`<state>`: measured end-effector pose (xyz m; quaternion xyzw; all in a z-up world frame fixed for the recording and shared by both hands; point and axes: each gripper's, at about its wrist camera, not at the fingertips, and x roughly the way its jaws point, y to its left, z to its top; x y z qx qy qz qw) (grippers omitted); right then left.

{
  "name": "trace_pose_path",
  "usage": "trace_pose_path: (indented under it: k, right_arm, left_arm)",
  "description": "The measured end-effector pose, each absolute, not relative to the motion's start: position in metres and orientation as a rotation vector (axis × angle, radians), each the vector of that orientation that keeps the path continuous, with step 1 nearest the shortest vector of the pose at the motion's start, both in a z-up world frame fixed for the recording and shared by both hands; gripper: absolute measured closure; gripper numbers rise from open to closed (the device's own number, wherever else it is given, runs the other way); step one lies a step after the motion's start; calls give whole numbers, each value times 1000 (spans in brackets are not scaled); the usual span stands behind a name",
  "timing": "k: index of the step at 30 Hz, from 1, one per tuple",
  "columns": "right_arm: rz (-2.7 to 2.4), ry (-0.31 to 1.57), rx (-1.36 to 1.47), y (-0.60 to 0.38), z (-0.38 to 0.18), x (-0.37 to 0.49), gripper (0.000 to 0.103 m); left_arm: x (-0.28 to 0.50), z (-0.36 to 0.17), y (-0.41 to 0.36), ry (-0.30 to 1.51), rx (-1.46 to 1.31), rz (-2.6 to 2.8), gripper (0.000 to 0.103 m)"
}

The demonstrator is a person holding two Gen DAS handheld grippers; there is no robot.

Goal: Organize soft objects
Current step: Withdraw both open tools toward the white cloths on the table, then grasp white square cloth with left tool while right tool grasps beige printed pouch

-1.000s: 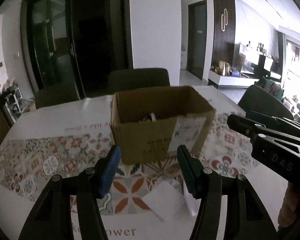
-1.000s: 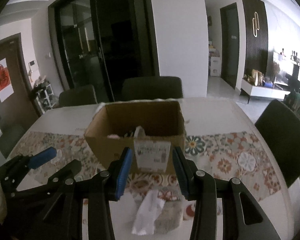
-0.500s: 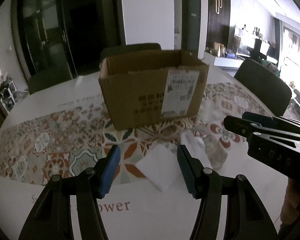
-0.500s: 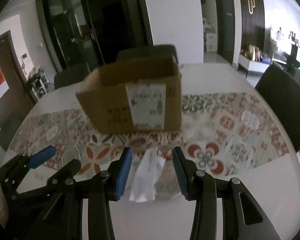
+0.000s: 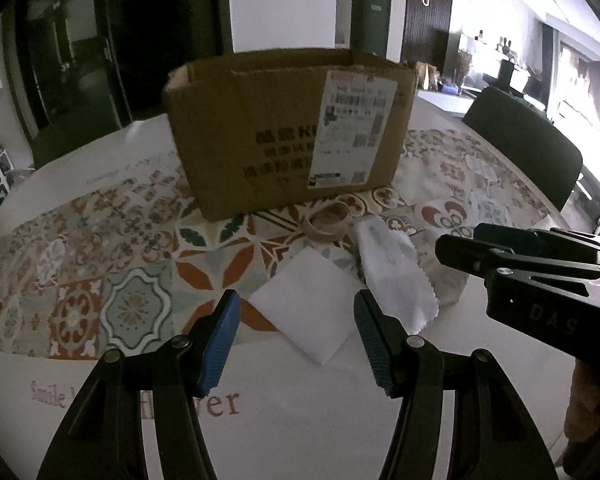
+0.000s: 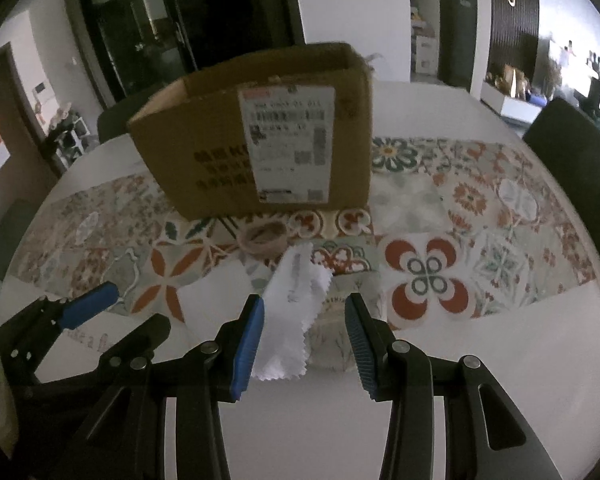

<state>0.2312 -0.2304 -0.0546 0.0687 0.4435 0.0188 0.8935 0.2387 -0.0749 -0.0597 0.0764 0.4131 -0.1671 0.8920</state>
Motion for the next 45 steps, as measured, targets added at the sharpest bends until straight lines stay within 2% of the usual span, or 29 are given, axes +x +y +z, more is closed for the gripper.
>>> trace_pose_path:
  k: [23,28,31,33,36,38,45]
  right_arm:
    - [-126,1000,320,-266,-111,243,59]
    - [-111,1015,333,-266,-117,246,59]
    - [-106,1024,334,-266,-119,247,61]
    - [-105,1021,327,-266,-119,246,65]
    - [-110,1018,305,-264,-118,244,79]
    - [-100,1017,312,-265,-118,244,86]
    - [-112,982,294,-264,-107,237,88]
  left_arm:
    - [274,-118,-94,1010,142,-395,45]
    - [274,-121,-97,990,165,-385,46]
    - [271,-122,-99,961,182,-375,55]
    - [270,-121,-99,952,179,-373,71]
    - [272,-120,-98,956,177,-370,88]
    - [271,-120,-99,956,178,-374,94]
    - [267,-114,-97,953,173,-349,95]
